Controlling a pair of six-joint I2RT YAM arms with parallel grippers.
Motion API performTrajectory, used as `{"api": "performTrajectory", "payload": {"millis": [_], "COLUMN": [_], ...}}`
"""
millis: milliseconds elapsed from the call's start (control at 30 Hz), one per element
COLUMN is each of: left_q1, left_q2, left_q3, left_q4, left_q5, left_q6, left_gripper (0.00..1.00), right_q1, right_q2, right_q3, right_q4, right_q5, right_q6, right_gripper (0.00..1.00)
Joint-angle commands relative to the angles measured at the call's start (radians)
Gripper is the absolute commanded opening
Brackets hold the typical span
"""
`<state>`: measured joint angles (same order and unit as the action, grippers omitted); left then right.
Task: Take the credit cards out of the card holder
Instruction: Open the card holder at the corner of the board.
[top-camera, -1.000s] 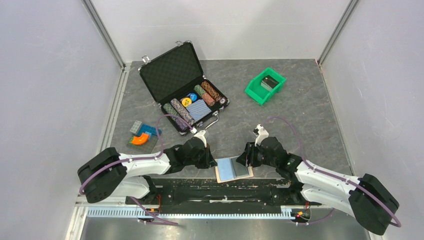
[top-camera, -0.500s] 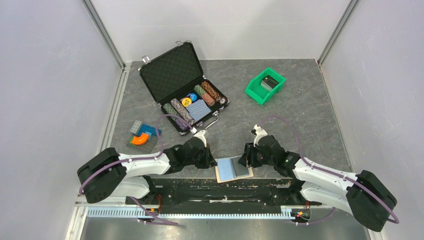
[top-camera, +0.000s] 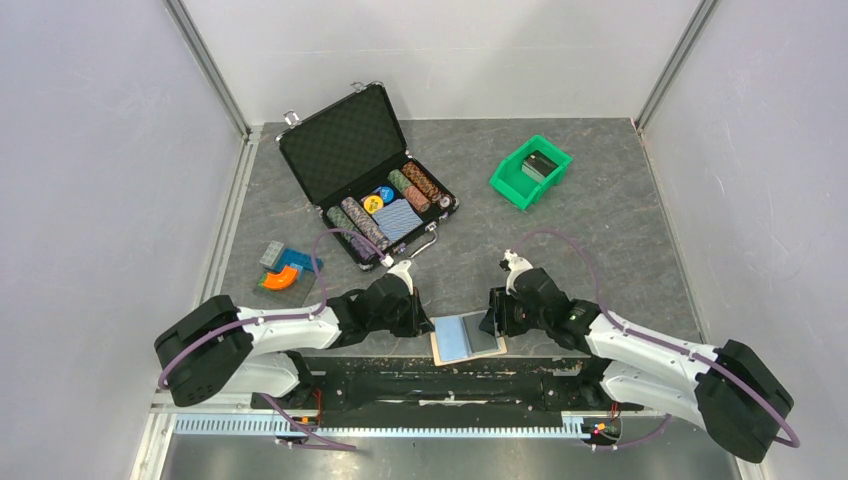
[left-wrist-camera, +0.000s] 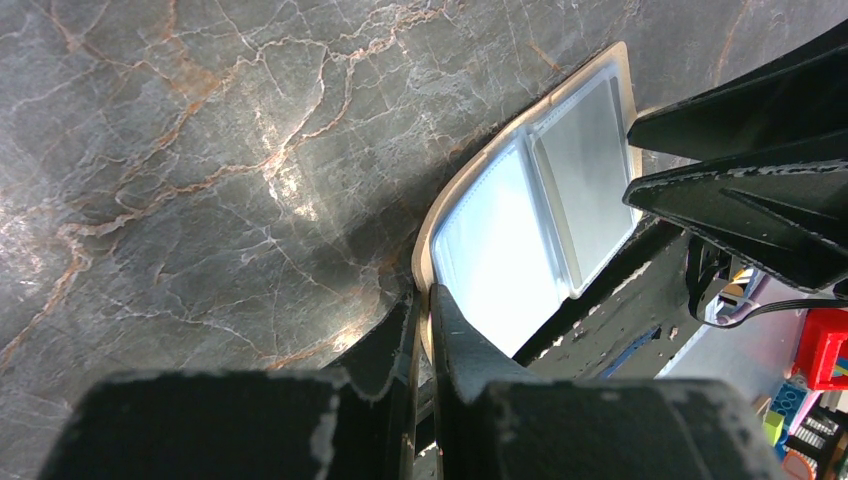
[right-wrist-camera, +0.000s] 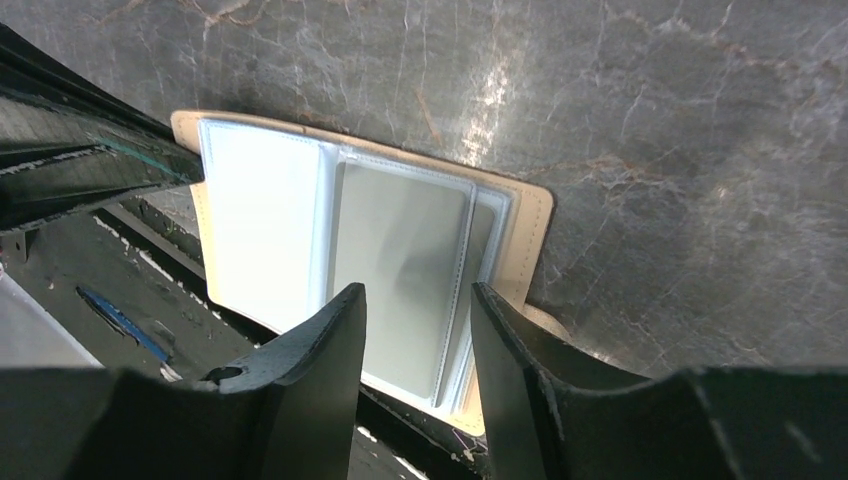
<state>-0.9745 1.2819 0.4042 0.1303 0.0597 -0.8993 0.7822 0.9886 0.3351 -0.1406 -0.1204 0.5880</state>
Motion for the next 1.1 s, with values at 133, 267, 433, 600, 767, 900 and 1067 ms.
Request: {"api": "performTrajectory", "payload": {"millis": [133,267,433,600,767,900,1067], "left_q1": [-0.001,0.000,-0.001,-0.001,-0.001,-0.001,-0.001], "left_q2": [0.007,0.011,0.017,0.013,0.011,0.009,0.006], "left_q3": [0.013,0.010,0.005,0.002,0.004,0.000,-0.005], "left_q4": [0.046,0.052,0.066,0.068,0.068,0.068,0.071], "left_q5": [0.011,0.011,0.016,0.015,0.016,0.015,0.014], "left_q6": [-0.018,-0.019,-0.026,-0.026,-0.027,-0.029,-0.031], "left_gripper": [0.13,0.12,0.12,0.12,0.12,0.12,0.12], "right_q1": [0.010,0.010,0.010,0.009,0.010,0.010,0.009], "right_q2": [0.014,0.034,0.045,0.013,-0.016,-0.021,-0.025], "right_q3": [-0.041,-0.050,-0.070,-0.062,-0.037,-0.051,-0.069], "right_q4": [0.067,0.109,0.179,0.182,0.174,0.246,0.296], "right_q5": [-0.046,-0.099,-0.138,-0.116,-0.112,-0.172,-0.187], "right_q6": [0.040,0.058,0.094,0.102,0.087,0.100,0.116], "right_gripper": [0.44,0.44,0.44,0.44,0.44,0.50,0.54]}}
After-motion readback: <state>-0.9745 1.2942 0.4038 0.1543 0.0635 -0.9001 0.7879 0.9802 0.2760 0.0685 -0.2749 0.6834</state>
